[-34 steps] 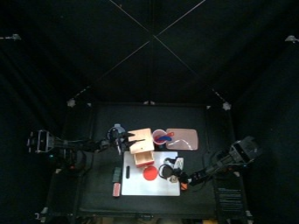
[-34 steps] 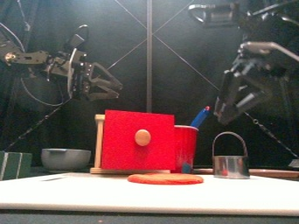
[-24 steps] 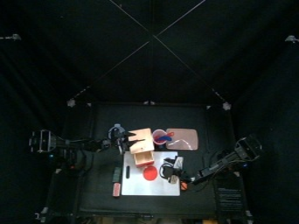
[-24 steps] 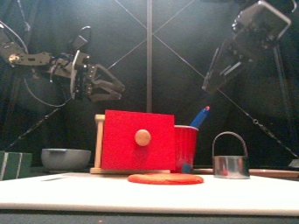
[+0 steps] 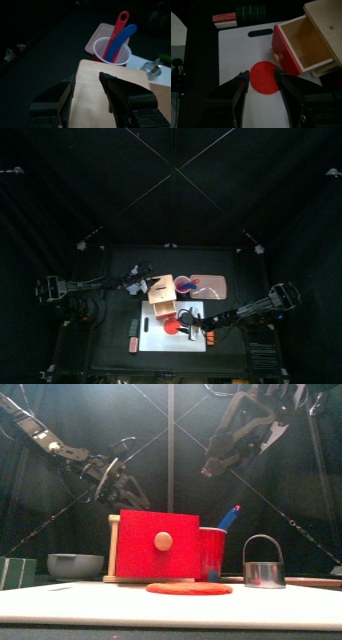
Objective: Get the cutter from the drawer then cut the dough then place the extra dough in the bowl
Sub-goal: Shut the drawer
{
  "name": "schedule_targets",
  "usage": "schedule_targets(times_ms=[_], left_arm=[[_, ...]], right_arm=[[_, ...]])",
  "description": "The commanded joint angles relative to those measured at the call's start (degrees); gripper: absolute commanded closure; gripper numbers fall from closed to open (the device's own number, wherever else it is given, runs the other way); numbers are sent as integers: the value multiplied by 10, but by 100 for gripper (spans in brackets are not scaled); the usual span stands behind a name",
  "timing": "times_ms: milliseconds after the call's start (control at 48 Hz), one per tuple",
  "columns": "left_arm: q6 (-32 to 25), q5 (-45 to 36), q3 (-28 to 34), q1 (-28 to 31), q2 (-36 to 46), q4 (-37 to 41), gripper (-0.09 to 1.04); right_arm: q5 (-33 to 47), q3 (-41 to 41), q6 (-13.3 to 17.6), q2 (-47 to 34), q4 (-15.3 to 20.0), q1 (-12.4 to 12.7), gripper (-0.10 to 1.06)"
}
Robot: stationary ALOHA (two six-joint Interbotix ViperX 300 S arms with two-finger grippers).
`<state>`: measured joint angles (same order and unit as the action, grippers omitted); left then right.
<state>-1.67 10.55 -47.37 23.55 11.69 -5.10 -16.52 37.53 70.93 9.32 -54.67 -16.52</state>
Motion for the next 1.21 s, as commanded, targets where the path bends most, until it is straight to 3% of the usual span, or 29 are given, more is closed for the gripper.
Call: schedule_targets(times_ms=[21, 312, 479, 708, 938, 1208], left_arm=[[1, -62, 45, 32, -4, 25, 14], [0, -192, 143, 82, -66, 103, 29], [-1, -264, 200, 81, -127, 135, 30], [-6, -290, 237, 64, -172, 137, 30], [-20, -303, 244, 51, -179, 122, 30], [-34, -301, 237, 45, -179, 110, 30]], right_arm=[[12, -9, 0, -4, -4, 17, 16], [32, -28, 0, -71, -50, 38, 21], [48, -38, -1, -100, -54, 45, 38], [88, -43, -1, -132, -68, 55, 62], [92, -76, -2, -177, -90, 70, 63], [88, -108, -2, -215, -126, 108, 63]])
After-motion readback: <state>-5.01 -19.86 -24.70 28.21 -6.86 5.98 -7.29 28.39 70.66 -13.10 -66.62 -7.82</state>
